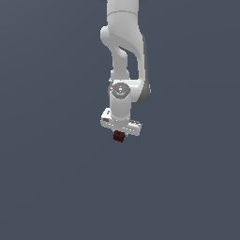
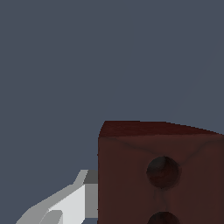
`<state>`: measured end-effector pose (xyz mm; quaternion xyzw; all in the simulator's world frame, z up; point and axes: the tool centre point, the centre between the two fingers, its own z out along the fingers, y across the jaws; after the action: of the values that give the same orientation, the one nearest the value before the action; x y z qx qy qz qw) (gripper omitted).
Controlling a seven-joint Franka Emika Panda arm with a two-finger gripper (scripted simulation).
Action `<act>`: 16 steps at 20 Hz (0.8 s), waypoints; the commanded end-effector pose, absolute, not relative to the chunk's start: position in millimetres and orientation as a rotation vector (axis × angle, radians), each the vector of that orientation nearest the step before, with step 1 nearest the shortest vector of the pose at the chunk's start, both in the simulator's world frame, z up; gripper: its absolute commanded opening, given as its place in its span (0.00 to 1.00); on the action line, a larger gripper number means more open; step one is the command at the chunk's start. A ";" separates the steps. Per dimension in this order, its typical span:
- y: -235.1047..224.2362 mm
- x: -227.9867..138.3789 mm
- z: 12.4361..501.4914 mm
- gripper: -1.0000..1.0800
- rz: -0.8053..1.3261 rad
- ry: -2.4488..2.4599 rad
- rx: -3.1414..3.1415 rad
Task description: Pick up the object and move it to a goal position.
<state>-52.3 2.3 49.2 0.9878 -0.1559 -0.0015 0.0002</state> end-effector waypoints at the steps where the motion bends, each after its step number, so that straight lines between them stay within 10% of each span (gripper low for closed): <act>1: 6.9 -68.5 53.0 0.00 -0.001 -0.490 3.103; 16: 23.3 -126.2 63.9 0.00 0.000 -0.490 3.103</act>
<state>-123.9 22.5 62.6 0.9878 -0.1558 -0.0010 0.0001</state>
